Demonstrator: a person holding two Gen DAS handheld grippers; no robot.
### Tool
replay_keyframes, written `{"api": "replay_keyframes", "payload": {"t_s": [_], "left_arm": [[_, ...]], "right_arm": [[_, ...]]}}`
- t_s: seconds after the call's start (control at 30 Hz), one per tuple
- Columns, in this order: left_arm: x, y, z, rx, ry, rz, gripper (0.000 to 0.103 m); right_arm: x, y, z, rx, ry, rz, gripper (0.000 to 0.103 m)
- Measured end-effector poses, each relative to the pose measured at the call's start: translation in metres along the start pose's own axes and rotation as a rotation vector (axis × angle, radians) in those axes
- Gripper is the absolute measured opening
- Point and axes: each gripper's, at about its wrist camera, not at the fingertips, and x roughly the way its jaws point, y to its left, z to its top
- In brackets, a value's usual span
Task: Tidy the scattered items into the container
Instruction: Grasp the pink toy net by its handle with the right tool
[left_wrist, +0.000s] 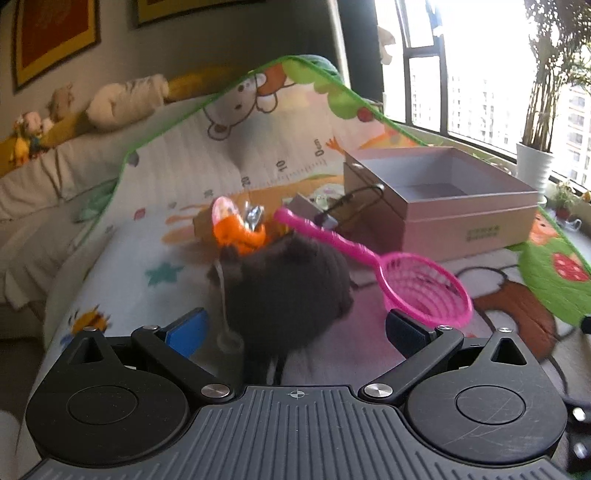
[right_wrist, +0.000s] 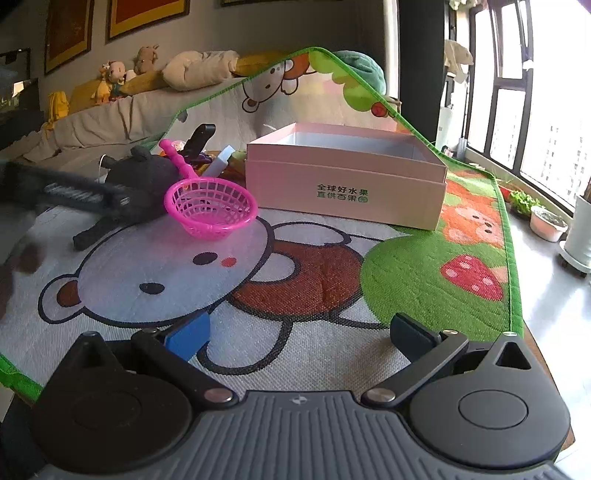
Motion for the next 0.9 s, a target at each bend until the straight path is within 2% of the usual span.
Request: {"api": "replay_keyframes", "payload": {"t_s": [0.07, 0.13, 0.23, 0.33, 0.4, 0.5, 0.63, 0.7, 0.8, 0.87, 0.9], "left_arm": [[0.005, 0.004, 0.005, 0.039, -0.013, 0.058, 0.103], [0.004, 0.013, 0.008, 0.079, -0.037, 0.110, 0.103], [-0.006, 0.035, 0.008, 0.074, -0.069, 0.162, 0.103], [-0.014, 0.053, 0.010, 0.066, -0.095, 0.268, 0.103], [-0.015, 0.066, 0.009, 0.048, -0.078, 0.280, 0.103], [-0.018, 0.081, 0.001, -0.017, -0.039, 0.192, 0.103], [-0.028, 0.098, -0.013, -0.146, -0.002, -0.071, 0.103], [-0.031, 0.098, -0.017, -0.158, -0.002, -0.168, 0.103], [-0.029, 0.086, -0.019, -0.108, -0.003, -0.192, 0.103], [-0.026, 0.079, -0.017, -0.085, -0.002, -0.200, 0.103], [-0.024, 0.075, -0.015, -0.081, -0.002, -0.206, 0.103]], "right_arm": [[0.000, -0.001, 0.009, -0.033, 0.035, 0.036, 0.103], [-0.005, 0.000, 0.020, -0.064, 0.011, 0.063, 0.103], [-0.007, 0.006, 0.036, -0.123, -0.042, 0.086, 0.103], [0.007, 0.020, 0.053, -0.153, -0.051, 0.122, 0.103], [0.019, 0.035, 0.064, -0.170, -0.046, 0.161, 0.103], [0.036, 0.058, 0.073, -0.228, -0.048, 0.208, 0.098], [0.060, 0.074, 0.080, -0.272, -0.054, 0.217, 0.098], [0.072, 0.071, 0.085, -0.253, -0.044, 0.222, 0.098], [0.087, 0.060, 0.093, -0.195, -0.001, 0.248, 0.096], [0.093, 0.053, 0.096, -0.167, 0.040, 0.269, 0.080], [0.094, 0.049, 0.096, -0.155, 0.063, 0.281, 0.078]]}}
